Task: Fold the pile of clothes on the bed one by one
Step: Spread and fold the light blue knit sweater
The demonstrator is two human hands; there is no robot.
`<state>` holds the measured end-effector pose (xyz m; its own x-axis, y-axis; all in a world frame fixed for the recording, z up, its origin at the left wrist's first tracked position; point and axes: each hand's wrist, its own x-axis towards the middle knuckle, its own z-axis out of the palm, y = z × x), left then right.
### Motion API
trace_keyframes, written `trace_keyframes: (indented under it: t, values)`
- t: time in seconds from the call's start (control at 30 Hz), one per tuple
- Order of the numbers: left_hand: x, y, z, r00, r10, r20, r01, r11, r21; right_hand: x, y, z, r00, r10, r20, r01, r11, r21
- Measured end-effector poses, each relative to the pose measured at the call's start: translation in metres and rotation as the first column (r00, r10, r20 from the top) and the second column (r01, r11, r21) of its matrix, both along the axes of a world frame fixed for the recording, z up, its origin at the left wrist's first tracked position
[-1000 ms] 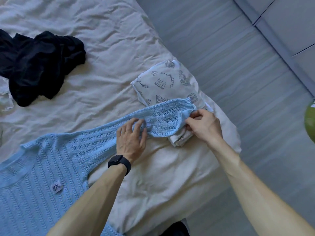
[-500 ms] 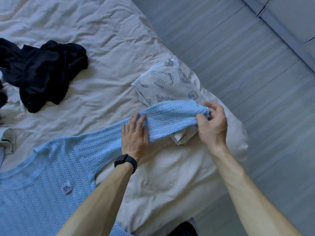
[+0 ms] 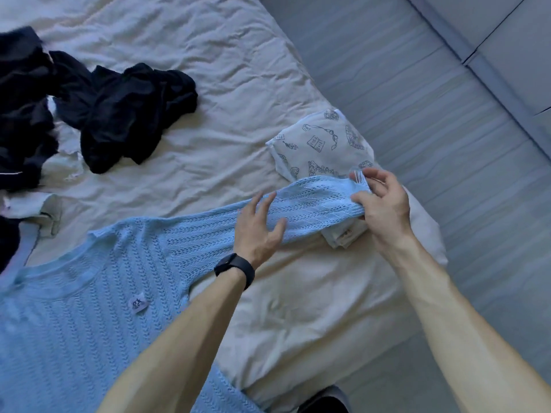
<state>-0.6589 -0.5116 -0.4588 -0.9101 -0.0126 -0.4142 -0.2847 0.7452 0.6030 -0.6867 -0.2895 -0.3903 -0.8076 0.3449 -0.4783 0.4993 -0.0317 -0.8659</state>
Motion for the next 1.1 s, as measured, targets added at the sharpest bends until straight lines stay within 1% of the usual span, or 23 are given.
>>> trace_keyframes:
  t: [0.03, 0.07, 0.1, 0.13, 0.2, 0.23, 0.27, 0.3, 0.37, 0.43, 0.5, 0.57, 0.6, 0.63, 0.7, 0.77, 0.83, 0.9, 0.93, 0.97, 1.0, 1.07, 1.1]
  values:
    - [0.006, -0.005, 0.021, 0.977, 0.205, 0.064, -0.214, 0.955, 0.206, 0.006, -0.017, 0.014, 0.997, 0.033, -0.067, -0.034, 0.999, -0.011]
    - [0.011, -0.011, 0.043, 0.911, 0.347, 0.224, -0.411, 0.815, 0.409, 0.014, -0.038, 0.027, 0.987, 0.098, -0.127, -0.100, 0.995, -0.015]
    - [0.018, -0.021, 0.062, 0.834, 0.370, 0.409, -0.549, 0.633, 0.546, 0.024, -0.062, 0.040, 0.966, 0.195, -0.167, -0.199, 0.980, -0.003]
    - [0.028, -0.033, 0.080, 0.778, 0.312, 0.545, -0.624, 0.477, 0.618, 0.037, -0.086, 0.048, 0.934, 0.311, -0.175, -0.313, 0.950, 0.012]
    - [0.052, -0.069, 0.110, 0.724, 0.228, 0.651, -0.690, 0.262, 0.675, 0.064, -0.139, 0.060, 0.832, 0.539, -0.129, -0.538, 0.842, 0.047]
    - [0.066, -0.090, 0.119, 0.723, 0.211, 0.658, -0.691, 0.190, 0.698, 0.077, -0.164, 0.063, 0.774, 0.627, -0.089, -0.624, 0.779, 0.058]
    - [0.081, -0.110, 0.125, 0.724, 0.219, 0.655, -0.688, 0.157, 0.708, 0.091, -0.187, 0.066, 0.721, 0.691, -0.059, -0.689, 0.723, 0.047]
    - [0.096, -0.133, 0.126, 0.718, 0.252, 0.648, -0.691, 0.155, 0.706, 0.105, -0.208, 0.070, 0.686, 0.725, -0.063, -0.726, 0.688, 0.012]
    - [0.127, -0.171, 0.125, 0.678, 0.334, 0.655, -0.718, 0.110, 0.687, 0.129, -0.239, 0.076, 0.676, 0.726, -0.127, -0.736, 0.675, -0.061]
    - [0.168, -0.214, 0.119, 0.566, 0.461, 0.683, -0.761, -0.027, 0.649, 0.160, -0.271, 0.075, 0.735, 0.669, -0.113, -0.678, 0.718, -0.157]
    - [0.206, -0.247, 0.114, 0.408, 0.564, 0.717, -0.800, -0.156, 0.579, 0.187, -0.289, 0.054, 0.821, 0.570, 0.017, -0.556, 0.806, -0.204]
    - [0.255, -0.286, 0.103, 0.276, 0.640, 0.717, -0.831, -0.216, 0.512, 0.224, -0.310, 0.013, 0.811, 0.553, 0.191, -0.549, 0.832, -0.079]
    - [0.279, -0.303, 0.099, 0.227, 0.653, 0.723, -0.841, -0.243, 0.484, 0.241, -0.319, -0.008, 0.778, 0.567, 0.271, -0.583, 0.812, -0.022]
    - [0.301, -0.318, 0.091, 0.197, 0.661, 0.724, -0.849, -0.255, 0.464, 0.258, -0.327, -0.029, 0.733, 0.583, 0.351, -0.618, 0.786, -0.012]
    - [0.345, -0.344, 0.076, 0.110, 0.686, 0.720, -0.871, -0.282, 0.402, 0.285, -0.343, -0.064, 0.662, 0.585, 0.468, -0.637, 0.769, -0.061]
    - [0.389, -0.370, 0.050, -0.016, 0.728, 0.685, -0.908, -0.297, 0.295, 0.300, -0.359, -0.083, 0.637, 0.579, 0.509, -0.678, 0.735, 0.012]
    - [0.425, -0.392, 0.022, -0.104, 0.798, 0.593, -0.957, -0.243, 0.160, 0.304, -0.370, -0.093, 0.608, 0.576, 0.546, -0.746, 0.649, 0.146]
    - [0.448, -0.407, -0.003, -0.127, 0.855, 0.502, -0.983, -0.175, 0.050, 0.304, -0.379, -0.092, 0.576, 0.572, 0.584, -0.789, 0.575, 0.216]
    - [0.447, -0.412, 0.000, -0.124, 0.876, 0.466, -0.990, -0.142, 0.003, 0.303, -0.381, -0.093, 0.556, 0.572, 0.603, -0.803, 0.558, 0.211]
    - [0.440, -0.413, 0.009, -0.094, 0.890, 0.445, -0.995, -0.100, -0.010, 0.301, -0.382, -0.094, 0.547, 0.567, 0.616, -0.806, 0.557, 0.203]
    - [0.436, -0.416, 0.014, -0.029, 0.896, 0.444, -0.999, -0.020, -0.026, 0.297, -0.382, -0.095, 0.549, 0.551, 0.628, -0.793, 0.581, 0.183]
    - [0.430, -0.418, 0.013, 0.187, 0.867, 0.461, -0.962, 0.257, -0.092, 0.287, -0.380, -0.096, 0.555, 0.522, 0.647, -0.748, 0.653, 0.115]
    - [0.429, -0.419, 0.011, 0.278, 0.853, 0.441, -0.924, 0.363, -0.120, 0.282, -0.378, -0.096, 0.558, 0.526, 0.642, -0.730, 0.678, 0.080]
